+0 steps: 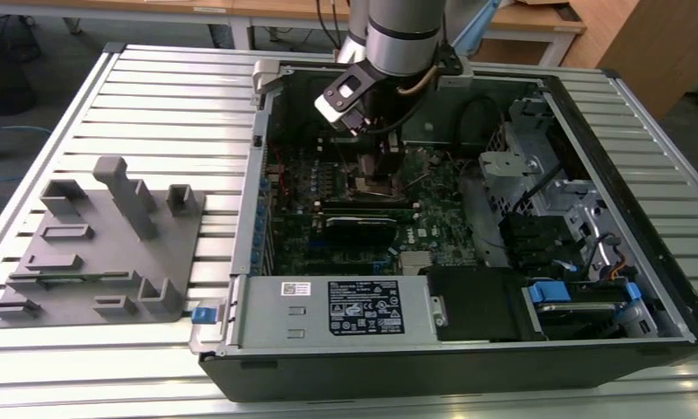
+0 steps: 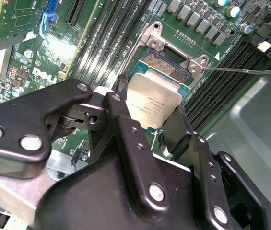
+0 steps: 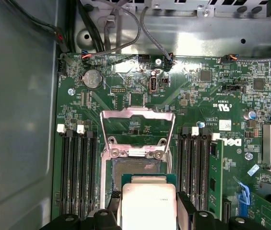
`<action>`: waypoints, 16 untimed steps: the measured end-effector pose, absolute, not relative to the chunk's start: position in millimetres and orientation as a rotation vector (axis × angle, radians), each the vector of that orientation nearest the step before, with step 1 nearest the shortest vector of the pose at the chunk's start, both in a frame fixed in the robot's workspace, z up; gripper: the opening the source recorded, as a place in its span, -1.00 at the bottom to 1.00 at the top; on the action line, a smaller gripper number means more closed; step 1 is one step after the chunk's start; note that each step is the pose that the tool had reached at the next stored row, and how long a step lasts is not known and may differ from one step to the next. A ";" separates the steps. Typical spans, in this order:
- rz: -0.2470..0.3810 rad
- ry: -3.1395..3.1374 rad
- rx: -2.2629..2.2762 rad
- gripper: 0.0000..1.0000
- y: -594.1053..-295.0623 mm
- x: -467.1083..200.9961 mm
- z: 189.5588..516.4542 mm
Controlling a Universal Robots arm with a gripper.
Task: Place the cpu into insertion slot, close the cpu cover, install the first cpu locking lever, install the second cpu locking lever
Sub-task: 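Place the cpu into insertion slot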
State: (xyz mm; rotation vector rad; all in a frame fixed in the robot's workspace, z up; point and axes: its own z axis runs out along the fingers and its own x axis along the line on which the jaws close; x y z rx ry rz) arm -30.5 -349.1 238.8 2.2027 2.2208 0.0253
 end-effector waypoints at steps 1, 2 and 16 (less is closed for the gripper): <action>0.025 2.221 2.203 0.08 -349.1 -30.5 238.8; 0.025 2.221 2.203 0.08 -349.1 -30.5 238.5; 0.033 2.220 2.196 0.08 -349.0 -30.5 234.4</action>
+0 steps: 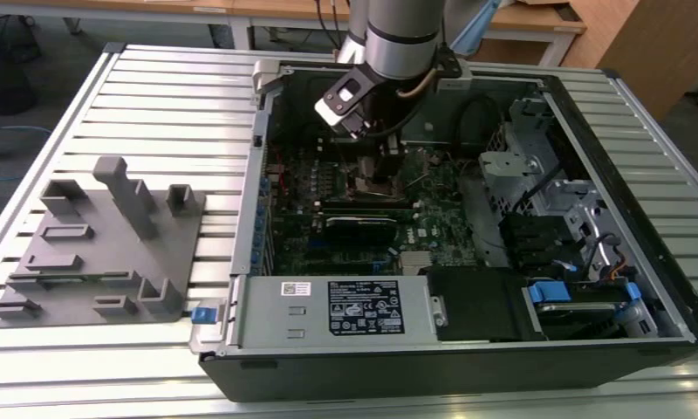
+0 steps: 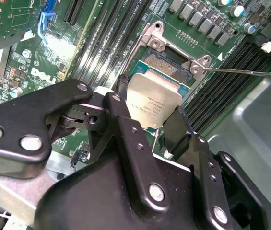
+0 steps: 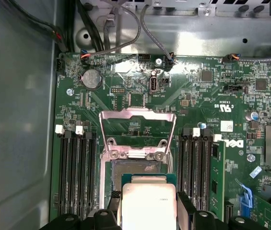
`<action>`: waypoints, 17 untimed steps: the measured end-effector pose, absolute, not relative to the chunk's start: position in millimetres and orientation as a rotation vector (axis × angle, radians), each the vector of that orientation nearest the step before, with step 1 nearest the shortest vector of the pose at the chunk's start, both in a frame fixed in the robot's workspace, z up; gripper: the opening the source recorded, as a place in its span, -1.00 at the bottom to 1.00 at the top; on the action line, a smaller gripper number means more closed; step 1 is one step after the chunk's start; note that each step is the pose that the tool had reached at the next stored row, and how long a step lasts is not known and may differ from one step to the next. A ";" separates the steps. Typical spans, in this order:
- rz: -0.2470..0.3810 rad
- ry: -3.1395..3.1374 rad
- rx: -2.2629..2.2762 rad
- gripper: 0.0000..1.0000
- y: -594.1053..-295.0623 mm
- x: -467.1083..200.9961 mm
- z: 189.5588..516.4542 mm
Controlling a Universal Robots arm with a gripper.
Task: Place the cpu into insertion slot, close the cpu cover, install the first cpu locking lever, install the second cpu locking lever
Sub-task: 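Place the cpu into insertion slot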
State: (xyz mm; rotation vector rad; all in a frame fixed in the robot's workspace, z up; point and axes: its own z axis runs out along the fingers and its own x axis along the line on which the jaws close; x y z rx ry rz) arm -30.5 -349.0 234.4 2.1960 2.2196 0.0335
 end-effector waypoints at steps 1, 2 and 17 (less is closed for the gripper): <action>0.035 2.220 2.195 0.08 -348.9 -30.4 234.2; 0.035 2.220 2.195 0.08 -348.7 -30.4 234.0; 0.035 2.220 2.195 0.08 -339.4 -30.4 226.6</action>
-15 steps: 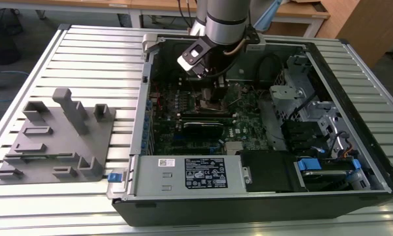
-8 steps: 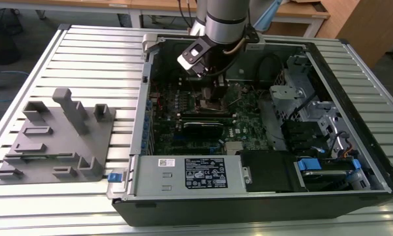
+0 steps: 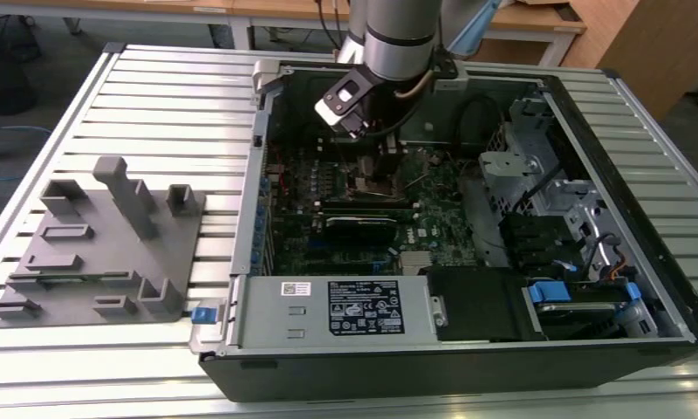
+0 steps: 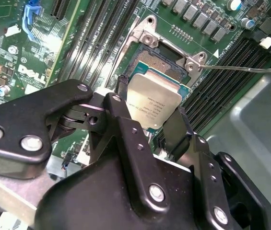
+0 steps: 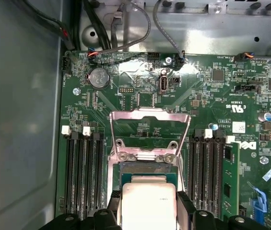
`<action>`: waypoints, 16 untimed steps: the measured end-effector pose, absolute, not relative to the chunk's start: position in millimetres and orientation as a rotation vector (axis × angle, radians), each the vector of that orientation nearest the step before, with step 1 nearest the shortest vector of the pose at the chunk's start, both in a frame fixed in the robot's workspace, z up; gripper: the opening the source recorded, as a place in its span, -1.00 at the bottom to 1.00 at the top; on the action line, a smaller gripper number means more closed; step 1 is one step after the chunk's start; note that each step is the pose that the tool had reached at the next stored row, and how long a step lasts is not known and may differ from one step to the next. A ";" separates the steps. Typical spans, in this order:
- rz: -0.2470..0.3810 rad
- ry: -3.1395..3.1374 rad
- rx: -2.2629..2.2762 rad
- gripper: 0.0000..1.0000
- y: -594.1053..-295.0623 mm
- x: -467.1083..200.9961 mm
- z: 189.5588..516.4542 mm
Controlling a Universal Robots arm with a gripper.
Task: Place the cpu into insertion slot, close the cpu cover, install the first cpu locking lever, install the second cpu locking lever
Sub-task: 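Place the cpu into insertion slot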
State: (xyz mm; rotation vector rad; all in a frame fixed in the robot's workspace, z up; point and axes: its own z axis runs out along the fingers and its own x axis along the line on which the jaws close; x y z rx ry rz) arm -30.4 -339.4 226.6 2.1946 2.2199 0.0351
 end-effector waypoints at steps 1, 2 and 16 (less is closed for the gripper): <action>0.035 2.220 2.195 0.08 -339.2 -30.4 225.7; 0.035 2.220 2.195 0.08 -339.0 -30.4 224.9; 0.037 2.220 2.195 0.08 -338.2 -30.4 218.7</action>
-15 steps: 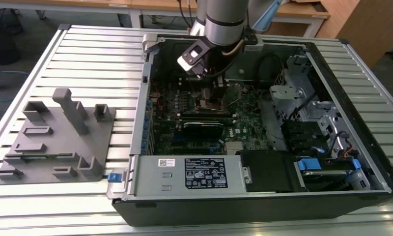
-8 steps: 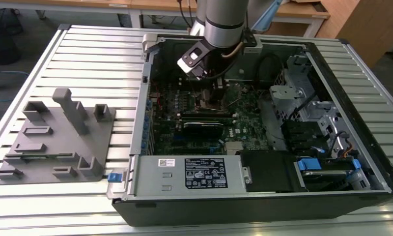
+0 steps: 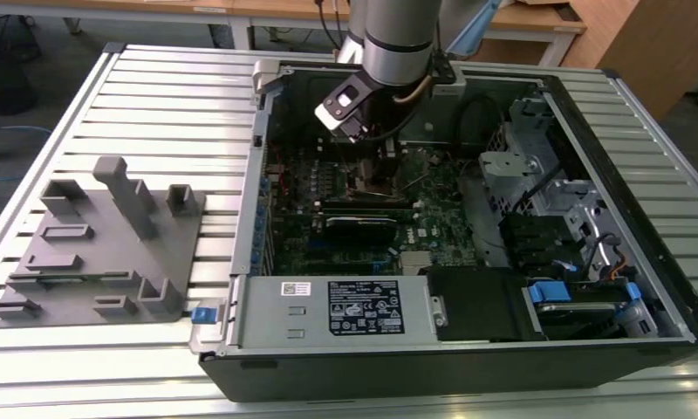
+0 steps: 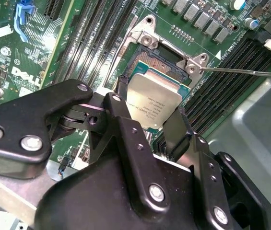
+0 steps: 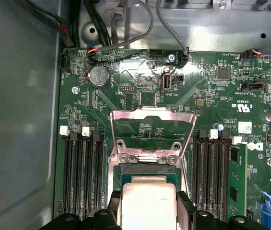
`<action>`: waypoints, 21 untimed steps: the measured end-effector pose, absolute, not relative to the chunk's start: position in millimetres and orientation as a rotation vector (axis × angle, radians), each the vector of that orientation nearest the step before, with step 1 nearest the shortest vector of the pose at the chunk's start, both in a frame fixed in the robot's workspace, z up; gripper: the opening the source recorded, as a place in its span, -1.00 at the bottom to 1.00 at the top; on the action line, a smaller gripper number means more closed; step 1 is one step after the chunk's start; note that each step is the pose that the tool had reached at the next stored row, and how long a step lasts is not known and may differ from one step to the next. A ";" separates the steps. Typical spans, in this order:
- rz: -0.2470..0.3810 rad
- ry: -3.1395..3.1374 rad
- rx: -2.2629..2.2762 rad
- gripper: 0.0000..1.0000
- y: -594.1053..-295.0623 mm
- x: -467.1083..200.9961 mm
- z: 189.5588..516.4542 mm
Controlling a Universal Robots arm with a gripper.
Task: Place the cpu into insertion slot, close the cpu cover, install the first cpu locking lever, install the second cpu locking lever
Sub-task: 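Place the cpu into insertion slot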
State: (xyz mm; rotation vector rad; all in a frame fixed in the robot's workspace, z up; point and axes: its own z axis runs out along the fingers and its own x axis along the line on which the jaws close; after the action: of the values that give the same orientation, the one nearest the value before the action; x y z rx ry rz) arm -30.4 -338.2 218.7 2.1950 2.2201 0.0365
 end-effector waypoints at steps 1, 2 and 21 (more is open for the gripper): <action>0.037 2.220 2.194 0.08 -338.2 -30.4 218.1; 0.038 2.219 2.194 0.08 -338.2 -30.4 217.5; 0.070 2.204 2.179 0.08 -338.2 -32.8 207.5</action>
State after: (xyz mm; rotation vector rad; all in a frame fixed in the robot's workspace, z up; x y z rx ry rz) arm -32.8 -338.2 207.5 2.1786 2.2037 0.0701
